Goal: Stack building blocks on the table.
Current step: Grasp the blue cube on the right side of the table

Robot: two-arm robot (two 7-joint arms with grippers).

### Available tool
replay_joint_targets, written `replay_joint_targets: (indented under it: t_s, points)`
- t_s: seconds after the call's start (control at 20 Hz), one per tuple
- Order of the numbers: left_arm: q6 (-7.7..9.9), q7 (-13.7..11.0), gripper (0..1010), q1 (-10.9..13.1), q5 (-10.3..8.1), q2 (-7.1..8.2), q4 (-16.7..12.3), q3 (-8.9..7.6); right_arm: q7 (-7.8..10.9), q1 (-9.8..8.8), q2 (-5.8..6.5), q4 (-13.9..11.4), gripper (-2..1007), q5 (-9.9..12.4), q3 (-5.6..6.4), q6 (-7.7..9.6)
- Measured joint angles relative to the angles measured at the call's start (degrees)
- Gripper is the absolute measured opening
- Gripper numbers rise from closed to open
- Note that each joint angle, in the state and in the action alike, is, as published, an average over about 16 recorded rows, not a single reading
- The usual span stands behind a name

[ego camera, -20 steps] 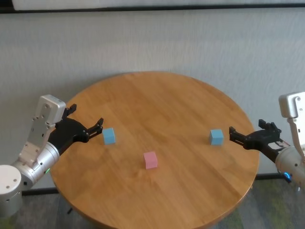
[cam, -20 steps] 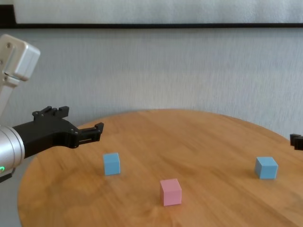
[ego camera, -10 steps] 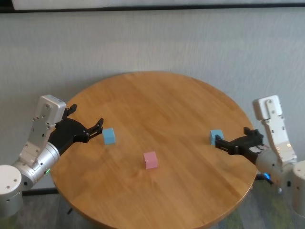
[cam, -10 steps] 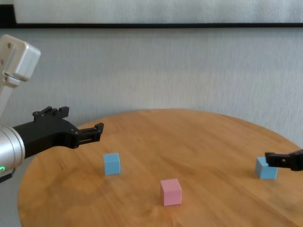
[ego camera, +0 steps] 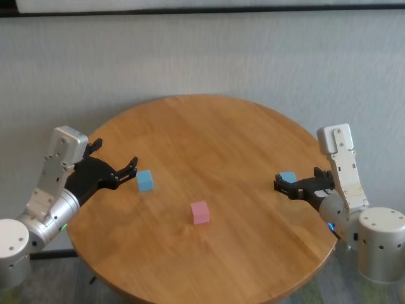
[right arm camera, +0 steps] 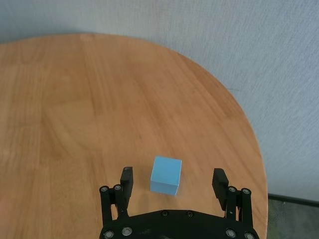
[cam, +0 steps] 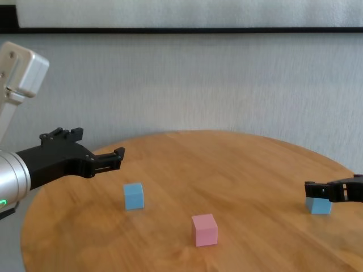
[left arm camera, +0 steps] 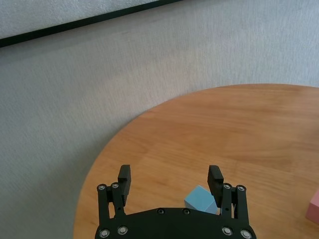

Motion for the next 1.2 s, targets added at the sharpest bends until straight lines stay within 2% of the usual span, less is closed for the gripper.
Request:
replay_joint_targets:
  t_s: [0.25, 0.55, 0.9, 1.2]
  points:
    - [0.00, 0.00, 1000, -0.01, 0.00, -0.01, 0.02, 0.01, -1.16, 1.29, -1.77, 2.45, 1005, -1.59, -0.34, 0.50]
    - [0.00, 0.00, 1000, -0.03, 0.00, -0.01, 0.04, 0.02, -1.55, 2.67, -3.40, 5.70, 1005, -2.91, -0.45, 0.53]
    - [0.00, -0.01, 1000, -0.04, 0.00, -0.01, 0.04, 0.02, -1.59, 3.92, -5.07, 9.14, 1005, -3.79, -0.02, -0.07]
    - [0.00, -0.01, 1000, -0.05, 0.00, -0.01, 0.04, 0.02, -1.26, 4.64, -6.13, 11.00, 1005, -4.38, 0.48, -0.75]
